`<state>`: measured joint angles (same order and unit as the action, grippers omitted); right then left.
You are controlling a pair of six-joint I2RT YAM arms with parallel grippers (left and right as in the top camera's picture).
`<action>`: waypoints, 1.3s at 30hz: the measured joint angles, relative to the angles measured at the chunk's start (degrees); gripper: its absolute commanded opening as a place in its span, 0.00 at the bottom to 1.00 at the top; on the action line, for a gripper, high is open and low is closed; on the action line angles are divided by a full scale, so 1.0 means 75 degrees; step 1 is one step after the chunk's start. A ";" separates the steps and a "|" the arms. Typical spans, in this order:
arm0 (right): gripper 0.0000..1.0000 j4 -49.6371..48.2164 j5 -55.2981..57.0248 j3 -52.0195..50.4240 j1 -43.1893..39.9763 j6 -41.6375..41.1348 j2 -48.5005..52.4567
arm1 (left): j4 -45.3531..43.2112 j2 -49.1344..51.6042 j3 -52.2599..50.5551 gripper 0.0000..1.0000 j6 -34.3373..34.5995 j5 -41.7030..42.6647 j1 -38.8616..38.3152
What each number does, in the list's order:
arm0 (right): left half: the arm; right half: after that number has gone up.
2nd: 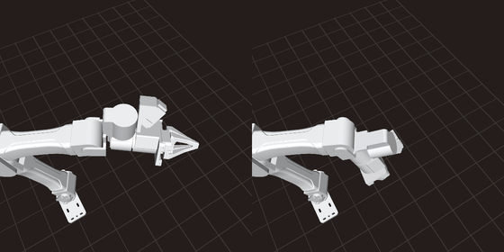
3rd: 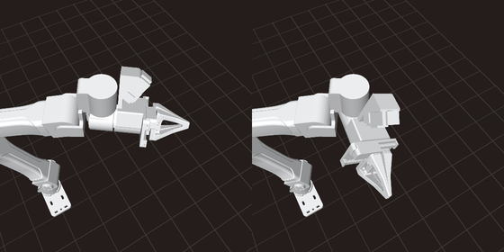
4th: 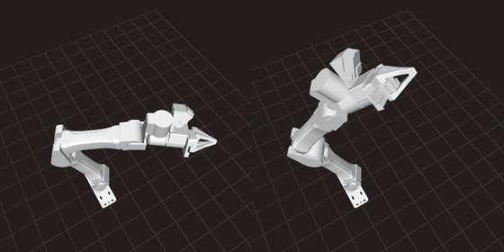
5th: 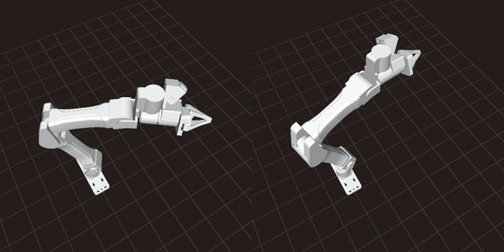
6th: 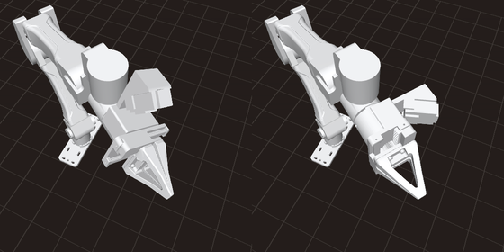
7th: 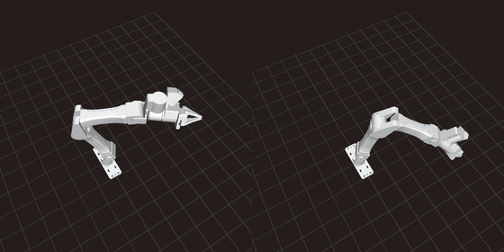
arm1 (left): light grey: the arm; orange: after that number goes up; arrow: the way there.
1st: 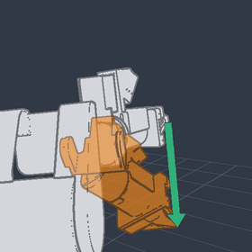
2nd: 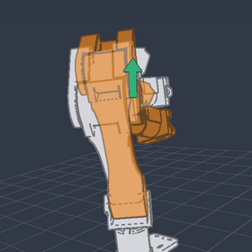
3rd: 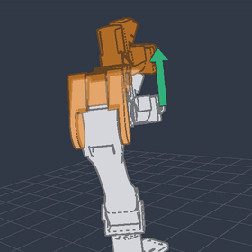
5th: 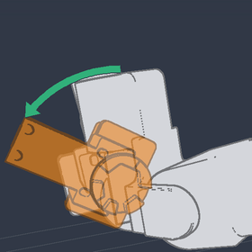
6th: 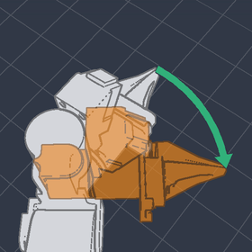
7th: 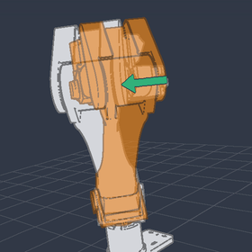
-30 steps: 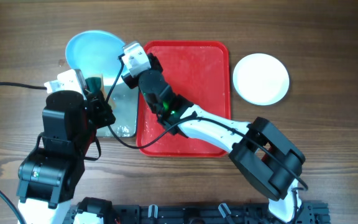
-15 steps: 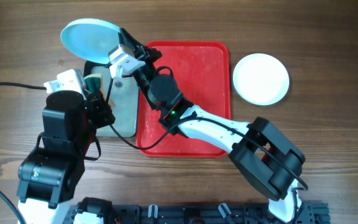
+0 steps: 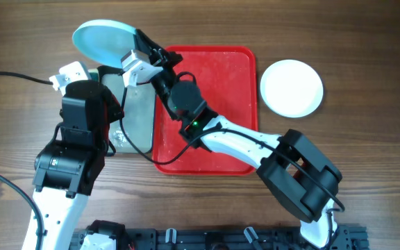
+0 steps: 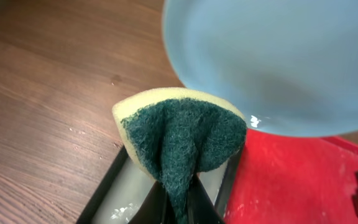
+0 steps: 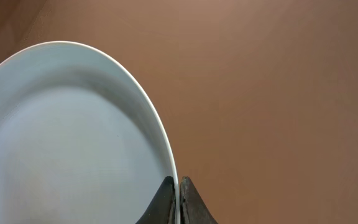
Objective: Clean dirty plates on tray and stack at the side
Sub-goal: 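Hold the blue plate raised over the tray's upper left edge with right gripper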
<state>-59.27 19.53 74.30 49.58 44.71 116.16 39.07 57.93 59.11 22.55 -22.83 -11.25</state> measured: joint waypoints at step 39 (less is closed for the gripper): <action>0.04 0.1291 -0.0522 0.0000 -0.0119 -0.0810 0.0000 | -0.0093 -0.0117 0.0000 0.04 -0.0055 -0.0781 0.0003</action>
<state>-49.58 15.62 74.30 48.69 38.63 116.16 38.37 57.06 59.11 22.13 -28.69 -11.22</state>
